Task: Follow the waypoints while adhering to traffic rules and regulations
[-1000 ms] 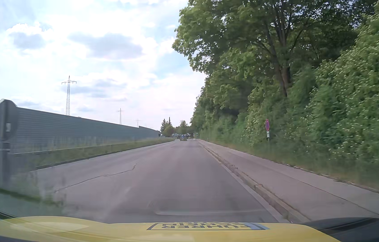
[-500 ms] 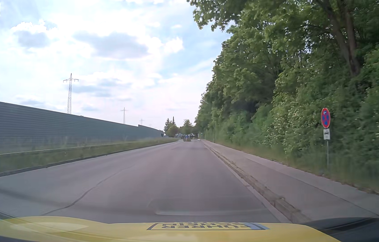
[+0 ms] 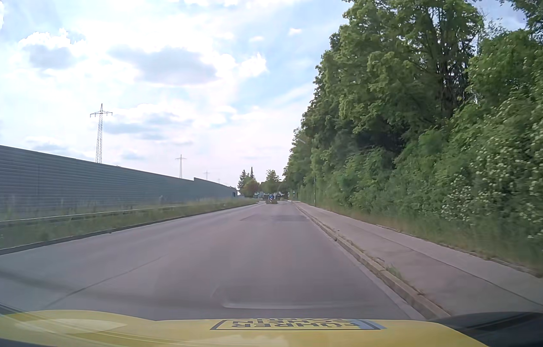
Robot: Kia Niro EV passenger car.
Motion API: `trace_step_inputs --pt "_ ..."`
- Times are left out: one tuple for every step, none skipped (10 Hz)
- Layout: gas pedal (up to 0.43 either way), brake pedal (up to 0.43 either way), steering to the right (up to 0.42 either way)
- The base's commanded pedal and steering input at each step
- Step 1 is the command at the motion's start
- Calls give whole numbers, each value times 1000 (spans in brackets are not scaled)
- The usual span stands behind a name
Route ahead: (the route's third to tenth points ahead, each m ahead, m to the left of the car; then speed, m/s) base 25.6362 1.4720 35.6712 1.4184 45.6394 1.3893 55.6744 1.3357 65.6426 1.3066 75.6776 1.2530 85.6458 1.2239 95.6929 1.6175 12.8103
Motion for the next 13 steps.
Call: trace_step_inputs --pt "118 0 -1" --pt "118 0 -1" --pt "118 0 0" --pt "118 0 1" --pt "110 0 2" --pt "110 0 2" --pt "110 0 2" --pt "98 0 2" --pt "98 0 2" --pt "98 0 2" --pt "98 0 2" --pt "98 0 2" --pt "98 0 3"
